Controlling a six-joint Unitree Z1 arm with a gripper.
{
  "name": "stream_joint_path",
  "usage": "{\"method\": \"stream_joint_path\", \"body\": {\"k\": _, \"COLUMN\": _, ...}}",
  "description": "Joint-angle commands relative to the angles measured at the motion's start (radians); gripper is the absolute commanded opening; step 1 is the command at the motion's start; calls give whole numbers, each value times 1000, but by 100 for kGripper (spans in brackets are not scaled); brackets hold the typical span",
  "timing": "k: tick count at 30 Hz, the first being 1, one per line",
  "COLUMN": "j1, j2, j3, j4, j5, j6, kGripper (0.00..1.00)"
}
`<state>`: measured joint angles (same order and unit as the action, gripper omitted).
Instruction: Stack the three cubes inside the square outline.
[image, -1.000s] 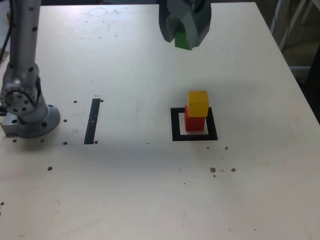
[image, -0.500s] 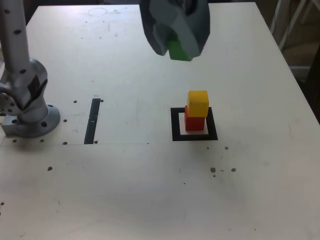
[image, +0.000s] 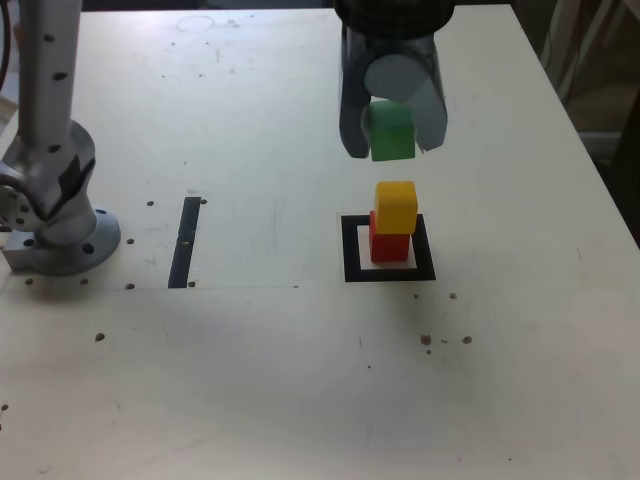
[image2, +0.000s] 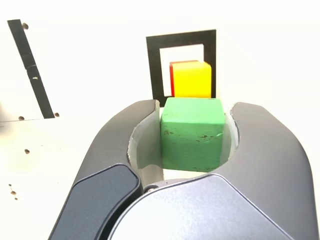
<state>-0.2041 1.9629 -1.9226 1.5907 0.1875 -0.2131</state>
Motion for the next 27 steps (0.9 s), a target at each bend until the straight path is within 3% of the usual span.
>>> {"method": "stream_joint_path", "body": {"k": 1, "j1": 19, "j2": 18, "j3": 18, "j4": 0, "j5": -11, "j6": -2, "kGripper": 19}}
{"method": "stream_joint_path", "body": {"k": 13, "j1": 31, "j2": 84, "j3": 56, "j4": -68, "j5": -44, "j6": -1, "kGripper": 19}}
{"method": "stream_joint_path", "body": {"k": 27, "j1": 65, "j2": 91, "j3": 47, "j4": -68, "j5": -64, "j6": 20, "kGripper": 23}}
